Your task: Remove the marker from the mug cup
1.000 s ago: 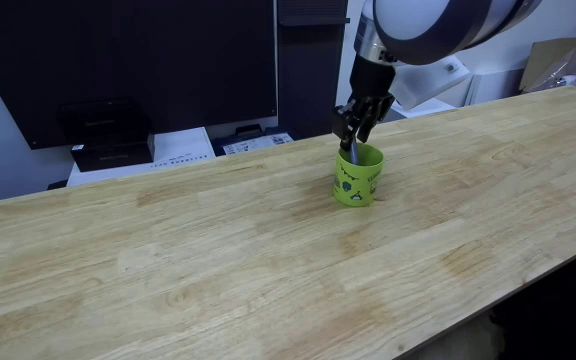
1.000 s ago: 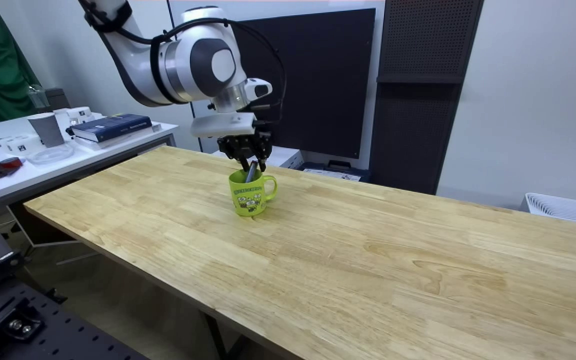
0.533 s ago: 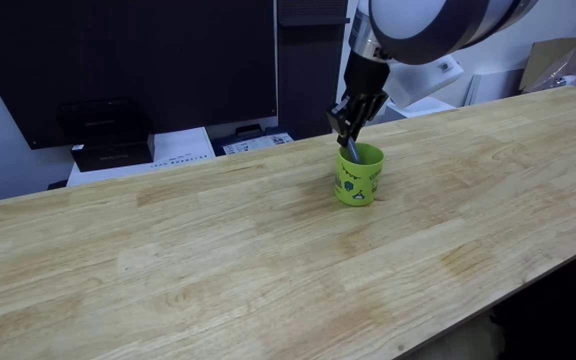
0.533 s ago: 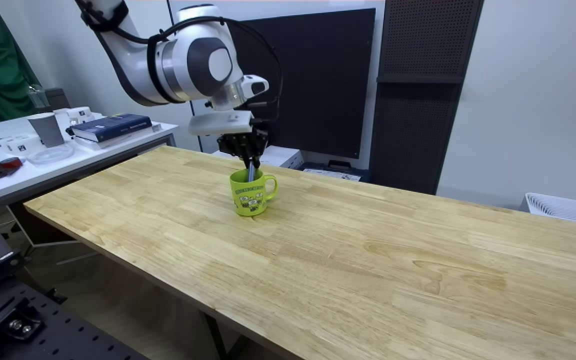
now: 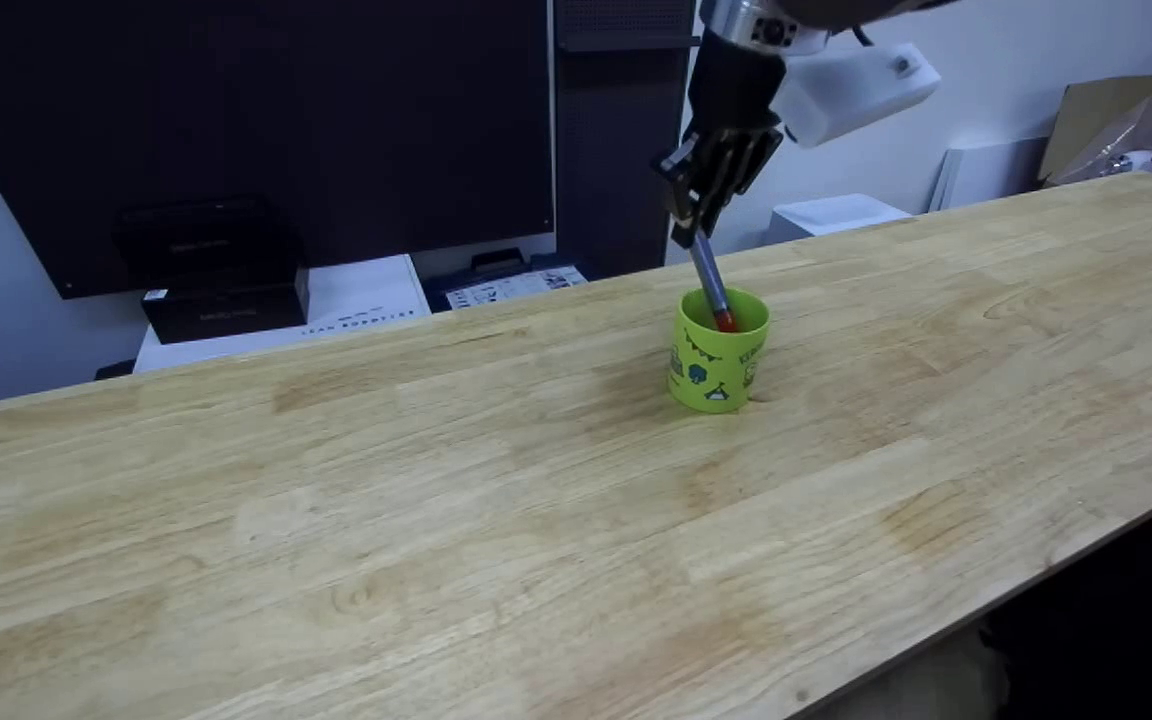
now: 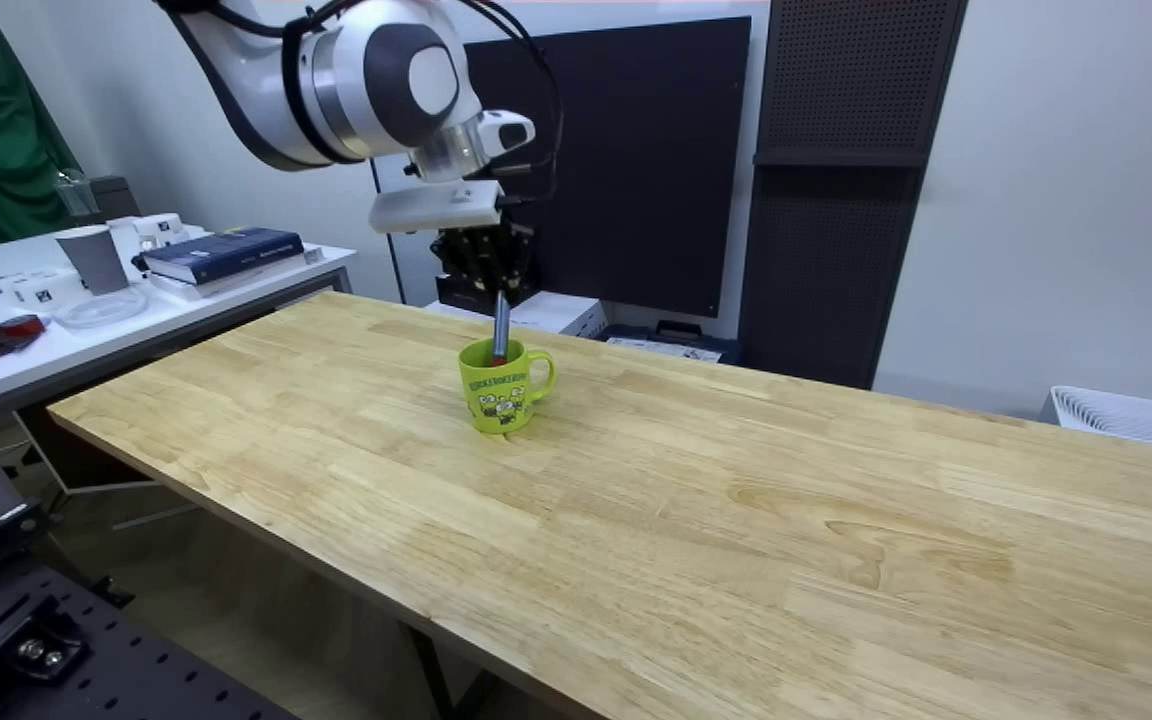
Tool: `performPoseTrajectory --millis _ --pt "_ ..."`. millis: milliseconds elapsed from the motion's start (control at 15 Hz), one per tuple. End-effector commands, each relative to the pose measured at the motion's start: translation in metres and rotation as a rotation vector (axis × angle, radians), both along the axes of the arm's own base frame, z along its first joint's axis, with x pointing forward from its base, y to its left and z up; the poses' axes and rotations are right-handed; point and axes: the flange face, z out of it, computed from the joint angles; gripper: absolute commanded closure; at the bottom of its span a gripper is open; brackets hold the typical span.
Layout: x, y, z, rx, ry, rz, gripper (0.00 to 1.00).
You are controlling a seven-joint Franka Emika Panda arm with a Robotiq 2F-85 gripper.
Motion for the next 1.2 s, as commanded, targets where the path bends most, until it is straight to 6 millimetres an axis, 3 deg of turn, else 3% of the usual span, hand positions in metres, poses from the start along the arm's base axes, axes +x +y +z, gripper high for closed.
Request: performPoseTrajectory --millis 0,267,533,733,867,1133 --pt "-0.003 -0.002 0.053 0.004 0.037 -0.064 0.94" --pt "0.003 -0.020 0.107 0.012 0.126 -0.151 0.94" --pt "0.008 -0.066 0.135 0.037 0.237 -0.275 0.94" --pt "0.009 -0.111 0.128 0.082 0.317 -0.365 0.94" --pt "0.010 -0.131 0.111 0.120 0.329 -0.385 0.94" --pt "0.015 -0.154 0.056 0.167 0.351 -0.409 0.94"
